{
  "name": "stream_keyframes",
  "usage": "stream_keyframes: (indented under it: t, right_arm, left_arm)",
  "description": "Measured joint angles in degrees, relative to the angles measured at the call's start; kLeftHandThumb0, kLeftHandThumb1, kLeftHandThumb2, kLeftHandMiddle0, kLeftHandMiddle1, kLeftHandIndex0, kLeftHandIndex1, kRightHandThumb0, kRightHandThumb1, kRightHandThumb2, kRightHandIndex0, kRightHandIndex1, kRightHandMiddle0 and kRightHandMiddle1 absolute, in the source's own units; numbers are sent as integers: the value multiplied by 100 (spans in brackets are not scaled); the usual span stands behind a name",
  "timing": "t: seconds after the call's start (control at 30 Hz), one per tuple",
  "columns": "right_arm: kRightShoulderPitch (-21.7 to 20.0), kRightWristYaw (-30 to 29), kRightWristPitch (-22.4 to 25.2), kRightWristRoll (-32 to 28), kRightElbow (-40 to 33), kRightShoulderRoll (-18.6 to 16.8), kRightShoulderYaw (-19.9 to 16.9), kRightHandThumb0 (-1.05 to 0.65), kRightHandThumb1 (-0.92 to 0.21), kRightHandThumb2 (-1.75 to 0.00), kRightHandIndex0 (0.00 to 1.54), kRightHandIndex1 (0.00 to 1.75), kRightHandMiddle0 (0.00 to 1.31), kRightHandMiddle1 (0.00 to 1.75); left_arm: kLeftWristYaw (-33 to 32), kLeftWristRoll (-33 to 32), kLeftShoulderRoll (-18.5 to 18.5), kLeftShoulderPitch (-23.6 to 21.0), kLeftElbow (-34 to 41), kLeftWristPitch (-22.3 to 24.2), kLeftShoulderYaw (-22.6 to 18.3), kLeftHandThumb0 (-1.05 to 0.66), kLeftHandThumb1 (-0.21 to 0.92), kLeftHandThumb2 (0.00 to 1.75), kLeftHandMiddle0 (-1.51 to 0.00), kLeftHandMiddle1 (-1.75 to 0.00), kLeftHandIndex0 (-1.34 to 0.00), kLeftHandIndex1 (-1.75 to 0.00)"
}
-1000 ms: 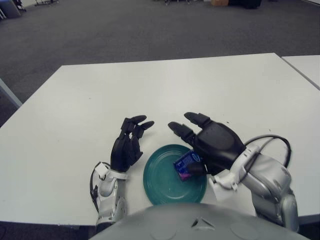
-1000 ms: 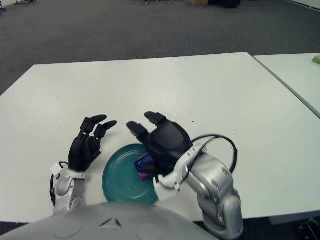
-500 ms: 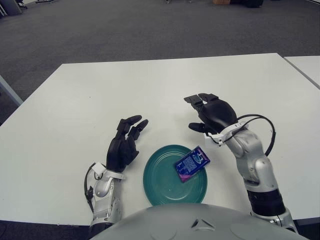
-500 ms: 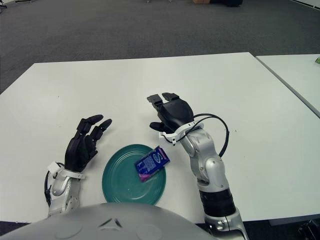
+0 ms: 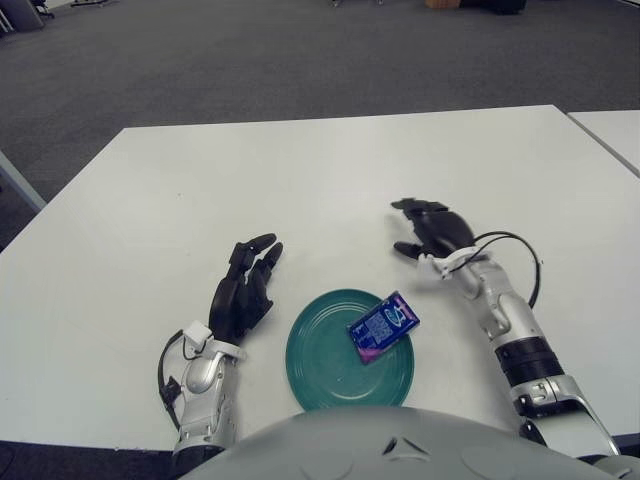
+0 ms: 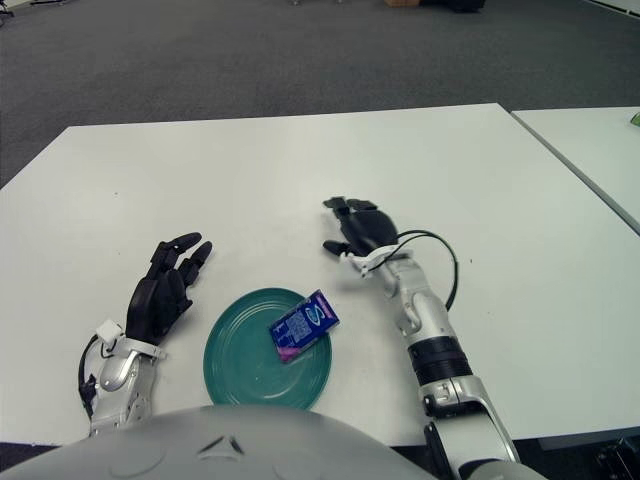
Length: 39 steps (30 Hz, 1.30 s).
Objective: Put the gum into the plate.
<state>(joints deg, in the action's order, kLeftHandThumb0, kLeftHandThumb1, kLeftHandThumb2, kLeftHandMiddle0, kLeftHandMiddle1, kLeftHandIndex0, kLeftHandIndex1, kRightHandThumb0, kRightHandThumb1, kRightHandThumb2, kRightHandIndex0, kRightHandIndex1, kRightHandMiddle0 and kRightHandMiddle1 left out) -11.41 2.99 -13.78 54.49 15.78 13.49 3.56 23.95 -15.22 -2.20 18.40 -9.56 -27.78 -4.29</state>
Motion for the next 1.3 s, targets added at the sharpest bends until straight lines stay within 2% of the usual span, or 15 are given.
stream_keyframes:
  t: [0.3, 0.57, 0.8, 0.93, 1.1, 1.2, 1.3]
  right_arm:
    - [-379, 252, 269, -2100, 374, -291, -1042, -81, -92, -97, 48, 8, 0, 63]
    - [-578, 420, 662, -3969, 844, -473, -2076, -85, -92, -99, 53, 10, 0, 64]
    - [-552, 446, 1177, -5589, 984, -740, -2978, -88, -92, -98, 50, 8, 0, 68]
    - [-378, 458, 1476, -6588, 862, -993, -3463, -89, -92, -98, 50, 7, 0, 70]
    - [27, 482, 1775, -7750, 232, -1432, -3756, -89, -92, -99, 52, 8, 0, 72]
    - [306, 465, 1812, -8024, -83, -1605, -3714, -87, -92, -99, 55, 9, 0, 75]
    - [589, 374, 1767, -8012, -387, -1728, -3528, -86, -92, -99, 58, 11, 0, 77]
  left_arm:
    - [-3, 3, 3, 2, 27, 11, 2, -89, 92, 92, -34, -18, -1, -98]
    - [-12, 2, 7, 4, 19, 14, -1, -88, 92, 92, -36, -18, -2, -99]
    - [-33, 3, 14, 12, -32, 35, -11, -89, 92, 92, -37, -17, -2, -100]
    - [-59, 2, 40, 16, -72, 62, -25, -89, 92, 92, -37, -17, -3, -100]
    - [-181, 49, 111, 23, -179, 223, -76, -89, 92, 92, -37, -16, -3, -100]
    - [-241, 85, 182, 44, -213, 297, -122, -90, 92, 92, -37, -16, -3, -100]
    - [-296, 133, 209, 79, -214, 339, -125, -90, 92, 93, -36, -15, -4, -100]
